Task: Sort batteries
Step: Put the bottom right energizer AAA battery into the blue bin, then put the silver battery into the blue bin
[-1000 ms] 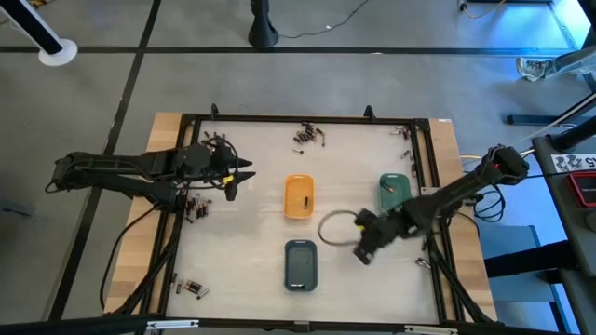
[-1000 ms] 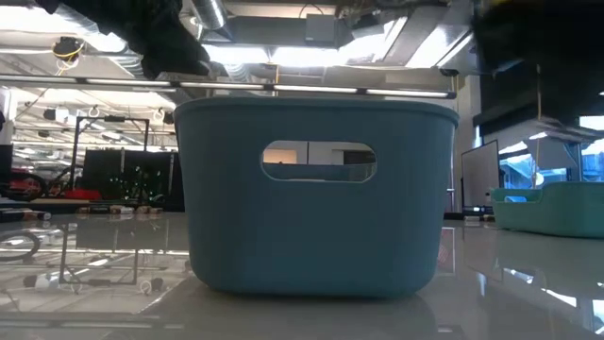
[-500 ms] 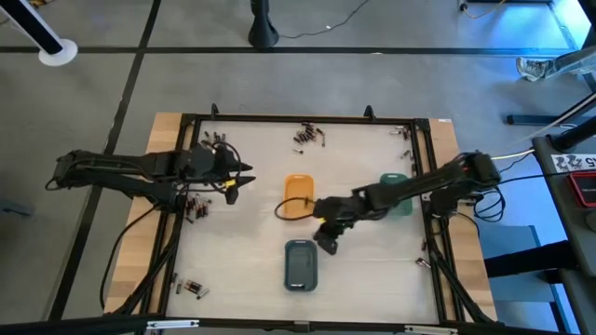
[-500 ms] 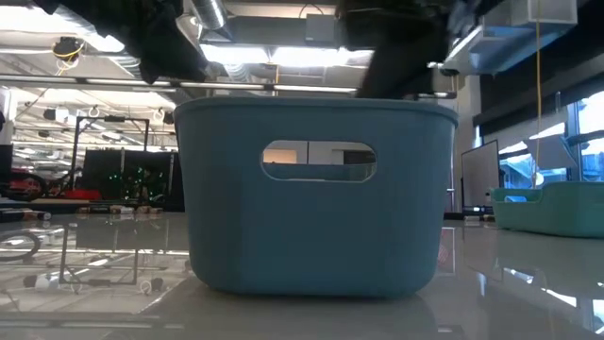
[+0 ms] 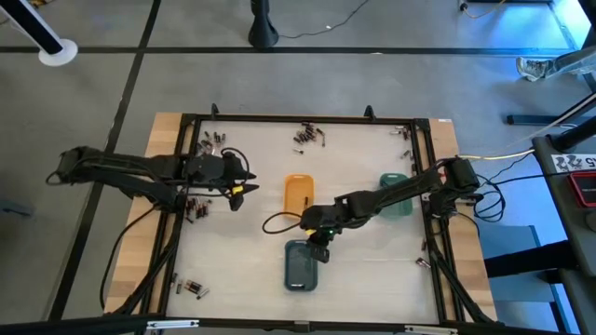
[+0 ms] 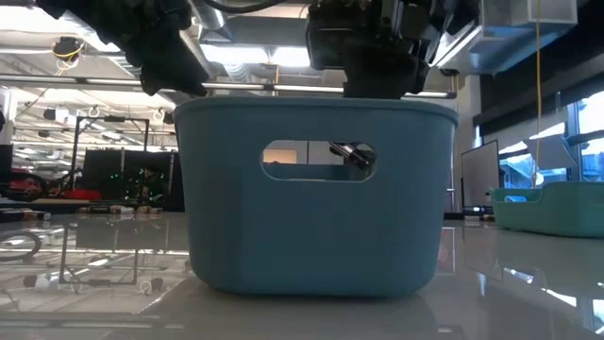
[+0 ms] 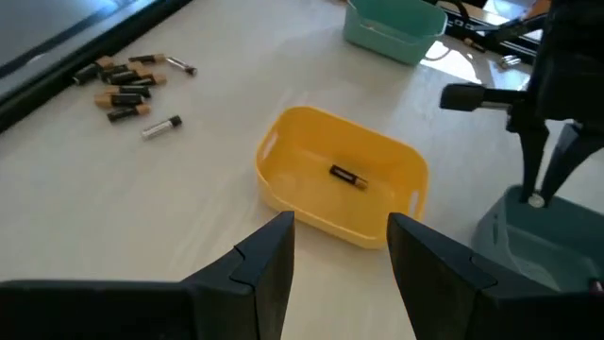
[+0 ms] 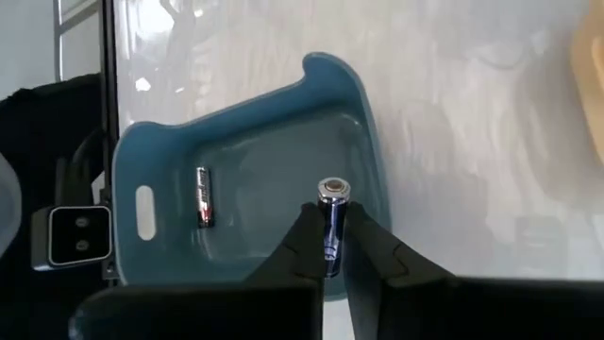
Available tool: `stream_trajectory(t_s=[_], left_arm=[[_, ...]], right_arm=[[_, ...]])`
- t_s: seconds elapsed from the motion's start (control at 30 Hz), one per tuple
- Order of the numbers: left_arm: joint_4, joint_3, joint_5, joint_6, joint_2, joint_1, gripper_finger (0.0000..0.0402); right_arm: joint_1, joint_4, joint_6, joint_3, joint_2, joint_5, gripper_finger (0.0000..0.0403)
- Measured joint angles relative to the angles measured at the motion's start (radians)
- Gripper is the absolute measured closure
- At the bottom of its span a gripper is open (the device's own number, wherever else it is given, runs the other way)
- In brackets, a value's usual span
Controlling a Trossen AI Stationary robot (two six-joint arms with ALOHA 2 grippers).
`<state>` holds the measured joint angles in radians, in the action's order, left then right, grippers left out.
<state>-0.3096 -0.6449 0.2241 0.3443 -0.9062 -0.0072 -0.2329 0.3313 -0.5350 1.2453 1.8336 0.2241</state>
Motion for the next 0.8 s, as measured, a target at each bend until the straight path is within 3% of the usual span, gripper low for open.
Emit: stream_trajectory(t_s=[0.27, 0.6, 0.8], left_arm=[[0.003, 0.0, 0.001, 0.051, -0.002, -0.014, 0.024], [0.004, 0.0, 0.002, 0.083, -0.002, -0.02, 0.024], [0.003, 0.0, -0.001, 0.104, -0.002, -0.02, 0.024]], right_arm=[[-0.002, 0.002, 0.024, -0.002, 0.0, 0.005, 0.0383], [-0.003, 0.01, 0.024, -0.002, 0.0, 0.016, 0.0324], [-0.003, 0.01, 0.024, -0.002, 0.0, 0.016, 0.0315]])
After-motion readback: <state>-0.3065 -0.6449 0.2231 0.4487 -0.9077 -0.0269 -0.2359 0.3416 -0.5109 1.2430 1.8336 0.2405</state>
